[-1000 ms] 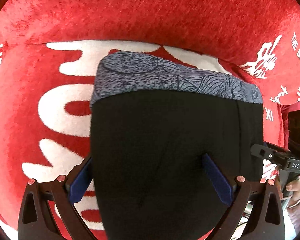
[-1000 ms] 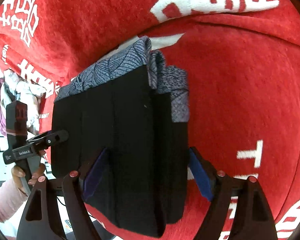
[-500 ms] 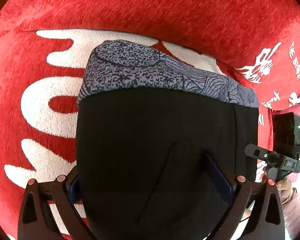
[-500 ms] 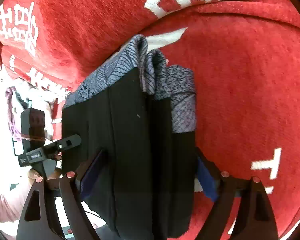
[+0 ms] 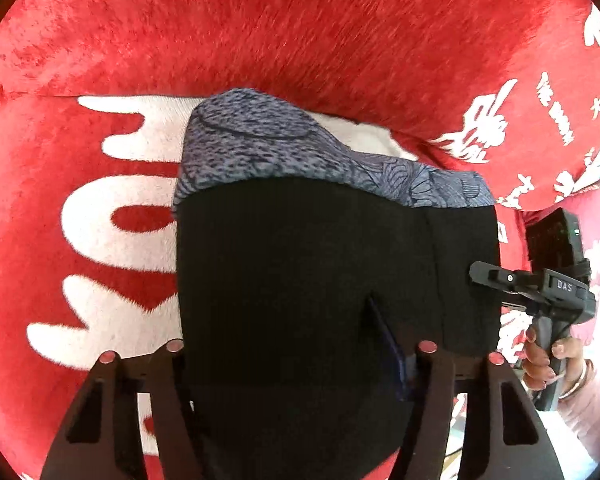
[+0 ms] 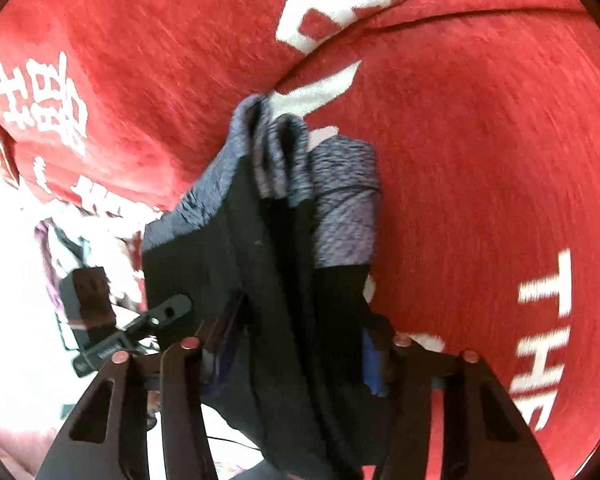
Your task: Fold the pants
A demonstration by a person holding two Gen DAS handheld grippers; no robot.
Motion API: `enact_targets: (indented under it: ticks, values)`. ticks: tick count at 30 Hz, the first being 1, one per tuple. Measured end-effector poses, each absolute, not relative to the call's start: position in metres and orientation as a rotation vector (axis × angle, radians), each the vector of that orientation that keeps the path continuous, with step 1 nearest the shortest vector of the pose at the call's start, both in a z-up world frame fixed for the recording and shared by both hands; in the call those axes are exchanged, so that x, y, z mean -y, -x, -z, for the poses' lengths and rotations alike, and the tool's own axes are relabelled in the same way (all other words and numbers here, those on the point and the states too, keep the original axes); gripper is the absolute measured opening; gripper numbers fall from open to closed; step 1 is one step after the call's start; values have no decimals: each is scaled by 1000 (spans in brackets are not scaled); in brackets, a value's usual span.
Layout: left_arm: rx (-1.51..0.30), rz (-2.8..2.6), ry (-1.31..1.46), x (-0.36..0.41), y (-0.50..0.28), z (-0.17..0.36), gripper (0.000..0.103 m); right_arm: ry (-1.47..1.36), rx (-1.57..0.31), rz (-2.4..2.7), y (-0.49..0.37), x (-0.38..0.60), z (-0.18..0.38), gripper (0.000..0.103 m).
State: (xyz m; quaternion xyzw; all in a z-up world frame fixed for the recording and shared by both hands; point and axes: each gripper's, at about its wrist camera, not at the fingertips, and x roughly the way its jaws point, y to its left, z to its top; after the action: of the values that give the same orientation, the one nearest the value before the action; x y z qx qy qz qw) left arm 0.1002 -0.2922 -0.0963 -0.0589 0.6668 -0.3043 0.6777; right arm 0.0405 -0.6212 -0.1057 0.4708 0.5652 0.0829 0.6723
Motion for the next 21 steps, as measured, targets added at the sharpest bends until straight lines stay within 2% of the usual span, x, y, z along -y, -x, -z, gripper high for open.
enact_targets:
  ticks: [8, 11, 16, 21]
  values:
    - [-1484, 688, 54, 246, -78, 59, 66, -1158, -1268, -260, -15, 583, 78, 50]
    - [-1485, 658, 19, 227, -73, 60, 66, -1199, -1253, -282, -7, 560, 77, 50]
    - [-1516, 433, -58, 195, -78, 91, 82, -1135, -1361, -209, -10, 523, 94, 50]
    - [-1398, 380, -72, 184, -86, 58, 82, -980, -1366, -73, -7, 528, 69, 53]
